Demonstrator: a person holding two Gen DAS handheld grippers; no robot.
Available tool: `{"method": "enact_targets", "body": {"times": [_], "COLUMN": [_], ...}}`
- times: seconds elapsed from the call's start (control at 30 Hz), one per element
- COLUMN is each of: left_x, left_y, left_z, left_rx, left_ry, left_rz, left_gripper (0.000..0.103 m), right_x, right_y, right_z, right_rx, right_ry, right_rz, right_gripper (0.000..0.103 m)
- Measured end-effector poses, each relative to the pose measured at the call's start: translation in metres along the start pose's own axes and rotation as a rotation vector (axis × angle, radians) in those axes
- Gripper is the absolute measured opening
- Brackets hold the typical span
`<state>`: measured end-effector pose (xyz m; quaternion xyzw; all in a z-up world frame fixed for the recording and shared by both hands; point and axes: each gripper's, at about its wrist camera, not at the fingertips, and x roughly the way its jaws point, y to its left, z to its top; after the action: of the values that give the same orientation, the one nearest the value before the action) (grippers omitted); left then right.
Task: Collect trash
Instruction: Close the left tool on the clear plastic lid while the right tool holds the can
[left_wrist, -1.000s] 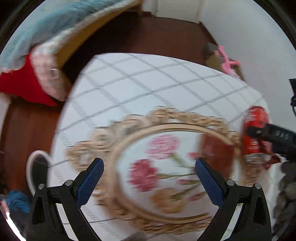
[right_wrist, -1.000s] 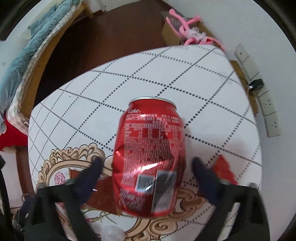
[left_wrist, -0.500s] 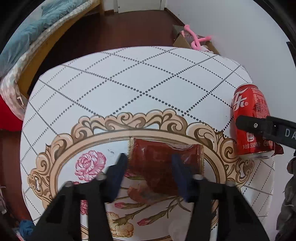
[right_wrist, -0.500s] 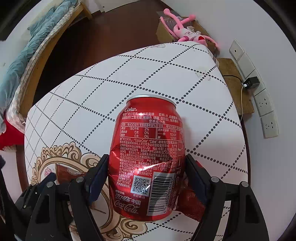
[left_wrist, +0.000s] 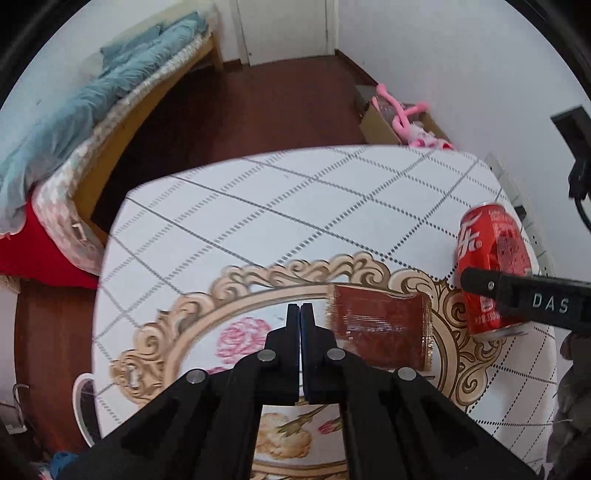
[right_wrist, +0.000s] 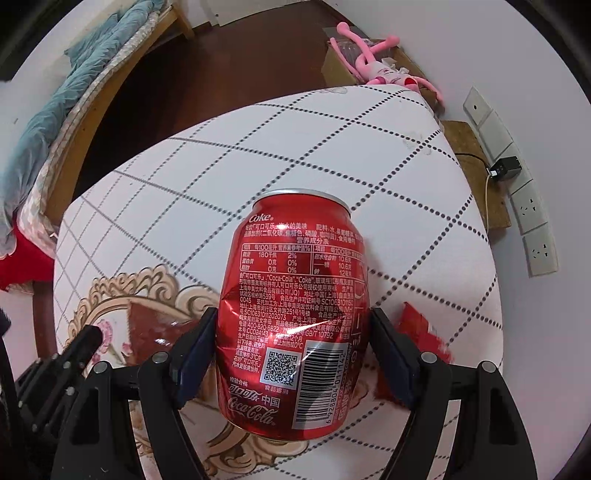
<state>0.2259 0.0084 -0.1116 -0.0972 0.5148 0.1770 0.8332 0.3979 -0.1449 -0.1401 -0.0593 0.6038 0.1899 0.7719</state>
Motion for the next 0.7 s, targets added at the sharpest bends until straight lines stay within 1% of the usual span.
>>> {"method": "enact_targets", "body": {"times": [0.2,0.33,0.5,0.57,0.7], "left_x": [-0.041,-0.051,-0.034,-0.019,0.012], "left_y": [0.03,0.047,0.05,0.043,0.031], "left_z": [-0.001,-0.001,-0.022,-0.038,-0.068], "left_rx": [-0.062,-0.107,-0.125,-0.125,-0.144], "left_ry": [-0.067,-0.073,0.023,0.08,0.186], "left_rz": [0.007,-0.014,-0.13,-0.212,-0.287], "left_gripper": [0.0,0.0,0.001,0.002,0.003], "right_x": [-0.029,-0.056,-0.086,-0.095,-0.099], "right_y": [0.02,0.034,0.021,0.008,-0.026], "right_z": [-0.015,-0.027,-0.046,-0.06,-0.096], "right_rx": [-0.018,-0.048,-0.034,-0.016,0.041], "right_ry": [-0.042,-0.079,-0.131,-0.15,-0.154], "right_rz": [0.056,0.071,0.06,0.049,0.029], "right_gripper": [0.081,0.081,0.081,0.081,0.081]}}
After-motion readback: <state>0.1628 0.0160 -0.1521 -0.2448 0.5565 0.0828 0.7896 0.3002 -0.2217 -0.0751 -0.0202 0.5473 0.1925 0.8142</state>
